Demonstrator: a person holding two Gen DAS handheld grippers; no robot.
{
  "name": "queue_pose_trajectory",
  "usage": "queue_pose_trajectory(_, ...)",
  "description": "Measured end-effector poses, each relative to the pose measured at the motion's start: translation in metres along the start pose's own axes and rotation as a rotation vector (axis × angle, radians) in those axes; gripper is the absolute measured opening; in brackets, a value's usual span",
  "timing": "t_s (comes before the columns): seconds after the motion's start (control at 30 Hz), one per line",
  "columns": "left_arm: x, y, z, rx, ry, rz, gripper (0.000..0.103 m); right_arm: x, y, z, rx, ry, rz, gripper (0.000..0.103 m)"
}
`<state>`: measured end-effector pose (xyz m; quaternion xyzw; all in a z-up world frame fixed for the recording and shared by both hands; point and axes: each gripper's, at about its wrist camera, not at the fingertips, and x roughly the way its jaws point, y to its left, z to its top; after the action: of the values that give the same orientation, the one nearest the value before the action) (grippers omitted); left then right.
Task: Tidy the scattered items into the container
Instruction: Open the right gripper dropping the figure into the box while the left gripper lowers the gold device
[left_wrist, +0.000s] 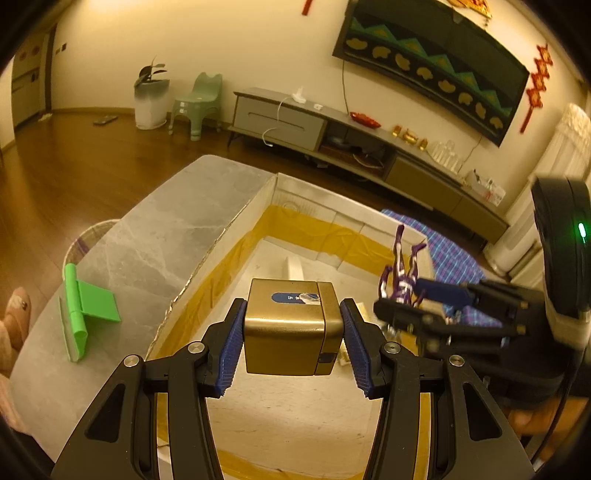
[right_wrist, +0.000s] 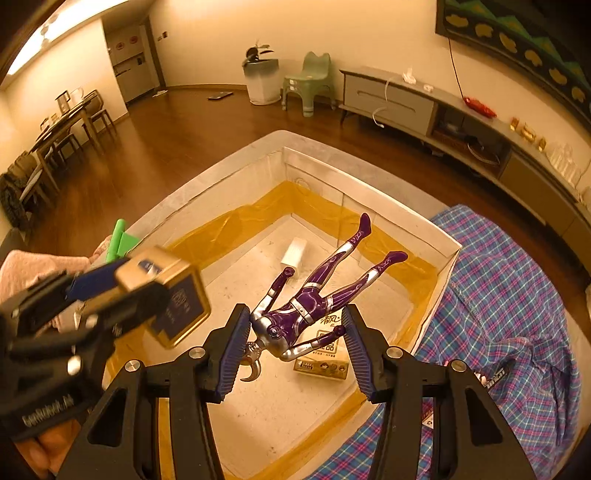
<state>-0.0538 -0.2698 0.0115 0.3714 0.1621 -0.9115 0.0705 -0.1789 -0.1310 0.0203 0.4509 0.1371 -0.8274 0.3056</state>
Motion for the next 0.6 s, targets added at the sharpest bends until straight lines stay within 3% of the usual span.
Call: queue_pose_trajectory(0.6, 0.012, -0.007, -0.004, 0.095, 0.073, 0.045, 0.053, 0.057, -0.015, 0.027, 0.188, 0.151, 0.063, 0.053)
